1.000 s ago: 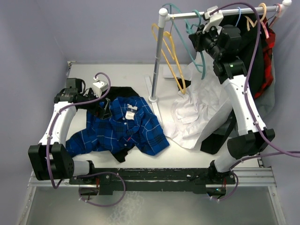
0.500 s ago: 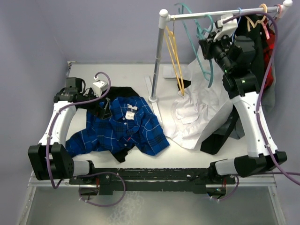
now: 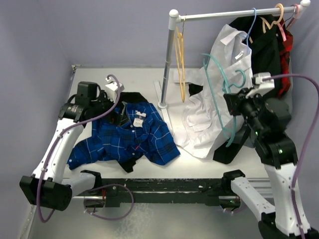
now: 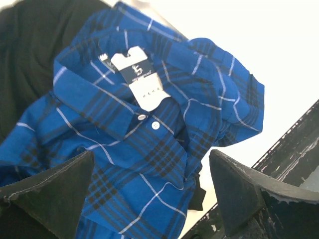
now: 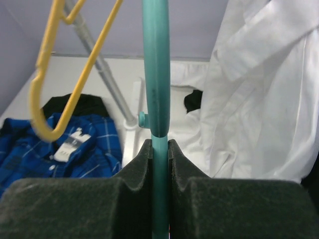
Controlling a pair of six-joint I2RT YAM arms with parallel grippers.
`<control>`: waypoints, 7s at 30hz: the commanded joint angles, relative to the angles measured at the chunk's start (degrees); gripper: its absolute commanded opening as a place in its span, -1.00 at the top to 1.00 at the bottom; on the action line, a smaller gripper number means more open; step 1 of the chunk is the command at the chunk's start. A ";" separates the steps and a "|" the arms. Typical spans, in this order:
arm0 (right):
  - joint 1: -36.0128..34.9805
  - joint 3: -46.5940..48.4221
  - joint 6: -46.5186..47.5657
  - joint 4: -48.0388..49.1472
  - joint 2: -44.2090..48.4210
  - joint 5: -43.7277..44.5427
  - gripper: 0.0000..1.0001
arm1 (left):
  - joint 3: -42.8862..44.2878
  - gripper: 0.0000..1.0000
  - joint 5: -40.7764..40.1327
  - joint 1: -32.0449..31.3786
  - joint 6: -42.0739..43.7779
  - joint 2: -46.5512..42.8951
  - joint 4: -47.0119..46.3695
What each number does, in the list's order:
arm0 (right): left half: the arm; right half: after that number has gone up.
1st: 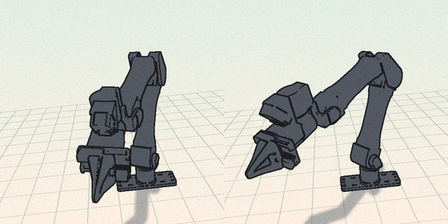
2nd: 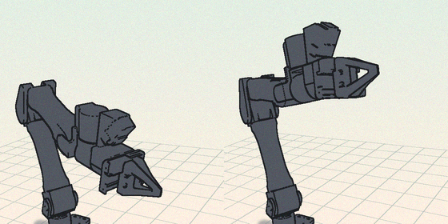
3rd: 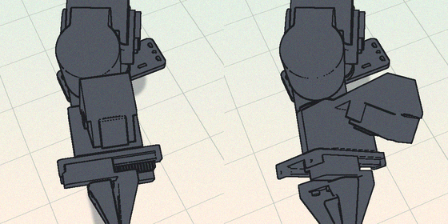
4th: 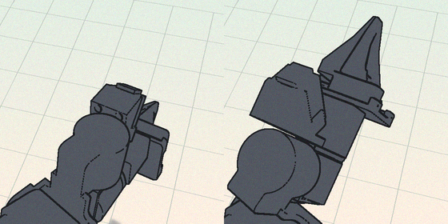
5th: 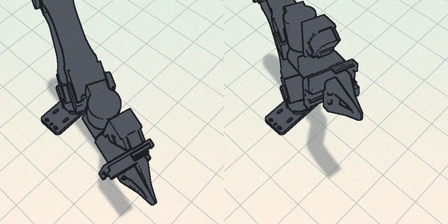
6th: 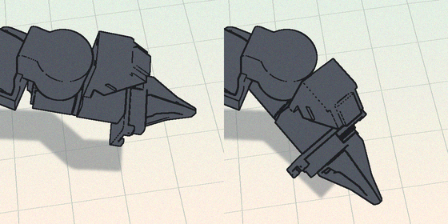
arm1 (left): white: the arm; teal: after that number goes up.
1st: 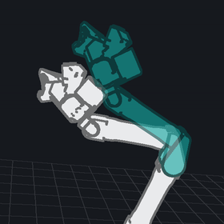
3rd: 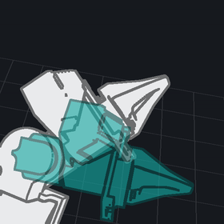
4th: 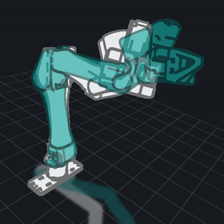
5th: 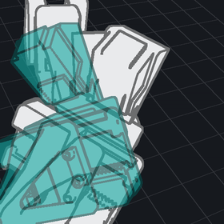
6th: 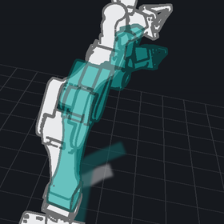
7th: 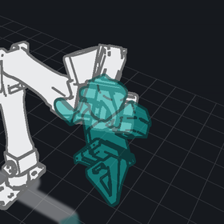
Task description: Place the shirt on the hanger
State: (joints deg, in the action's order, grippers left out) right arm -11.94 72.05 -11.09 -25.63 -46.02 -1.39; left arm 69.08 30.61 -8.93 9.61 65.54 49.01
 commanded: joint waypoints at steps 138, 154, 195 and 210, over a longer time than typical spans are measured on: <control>-34.46 5.75 -12.46 44.90 -60.37 -25.41 1.00 | 4.80 1.00 -18.10 -13.12 -4.14 5.18 4.02; -34.46 10.78 -13.65 45.09 -65.89 -26.36 1.00 | 3.39 0.97 -17.44 -13.14 -2.13 5.18 4.88; -34.46 10.48 -11.32 42.83 -63.69 -24.11 1.00 | 35.44 -0.86 35.85 16.84 73.99 44.29 39.62; -34.47 10.39 -11.06 42.92 -63.78 -23.70 1.00 | 37.61 -0.93 34.85 14.23 66.87 53.41 39.76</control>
State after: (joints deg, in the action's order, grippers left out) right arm -46.13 79.83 -23.33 15.51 -112.86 -25.43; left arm 106.59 63.75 7.20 75.66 117.86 87.85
